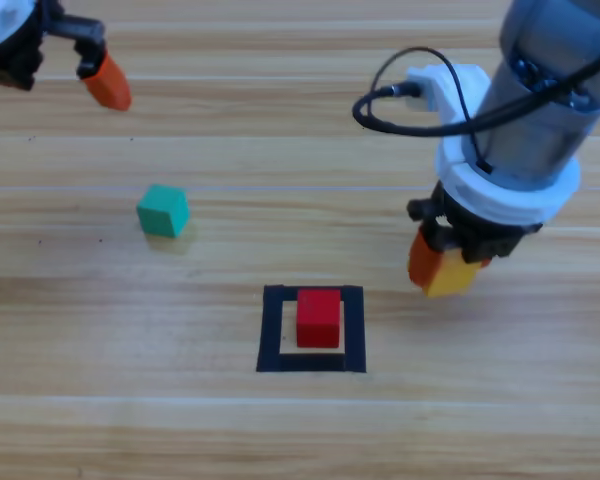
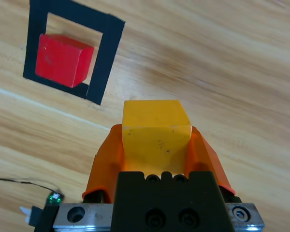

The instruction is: Stack the blocks in the rectangular block: red at the bottom, yellow in the middle, green on top

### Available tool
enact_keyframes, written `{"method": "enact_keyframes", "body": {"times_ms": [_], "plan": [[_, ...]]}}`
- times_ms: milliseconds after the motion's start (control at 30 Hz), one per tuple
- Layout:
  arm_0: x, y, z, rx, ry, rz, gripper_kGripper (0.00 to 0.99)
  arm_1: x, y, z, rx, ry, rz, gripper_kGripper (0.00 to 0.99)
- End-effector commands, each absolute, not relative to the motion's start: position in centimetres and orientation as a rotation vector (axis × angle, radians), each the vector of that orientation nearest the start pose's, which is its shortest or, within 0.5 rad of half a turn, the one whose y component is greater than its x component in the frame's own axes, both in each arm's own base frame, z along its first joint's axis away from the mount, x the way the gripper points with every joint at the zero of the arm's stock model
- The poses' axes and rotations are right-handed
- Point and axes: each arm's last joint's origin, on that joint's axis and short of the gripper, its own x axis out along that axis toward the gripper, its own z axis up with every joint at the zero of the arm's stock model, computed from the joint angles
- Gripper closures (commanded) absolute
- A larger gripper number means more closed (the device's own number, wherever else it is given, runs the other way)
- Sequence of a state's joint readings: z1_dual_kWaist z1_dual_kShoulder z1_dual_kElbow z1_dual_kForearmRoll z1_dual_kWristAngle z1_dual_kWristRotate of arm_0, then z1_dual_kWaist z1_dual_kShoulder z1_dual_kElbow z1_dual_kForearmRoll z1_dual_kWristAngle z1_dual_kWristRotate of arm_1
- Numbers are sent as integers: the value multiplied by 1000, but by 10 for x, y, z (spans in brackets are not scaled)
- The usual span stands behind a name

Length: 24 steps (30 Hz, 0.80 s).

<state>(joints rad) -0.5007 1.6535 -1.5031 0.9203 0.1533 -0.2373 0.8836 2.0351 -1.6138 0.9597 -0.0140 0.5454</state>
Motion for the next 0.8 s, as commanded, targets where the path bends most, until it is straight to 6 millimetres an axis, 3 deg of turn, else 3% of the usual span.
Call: {"method": "enact_keyframes", "body": {"times_ms": [33, 167, 433, 800], "plan": [[276, -118, 364, 68, 1051, -210, 0, 235, 378, 275, -236, 1443, 233, 990], [280, -106, 349, 37, 1071, -244, 0, 235, 401, 273, -212, 1450, 194, 990], [283, -91, 334, 18, 1075, -270, 0, 241, 419, 245, -150, 1520, 158, 990], [281, -83, 323, -2, 1071, -299, 0, 254, 428, 224, -97, 1548, 102, 990]]}}
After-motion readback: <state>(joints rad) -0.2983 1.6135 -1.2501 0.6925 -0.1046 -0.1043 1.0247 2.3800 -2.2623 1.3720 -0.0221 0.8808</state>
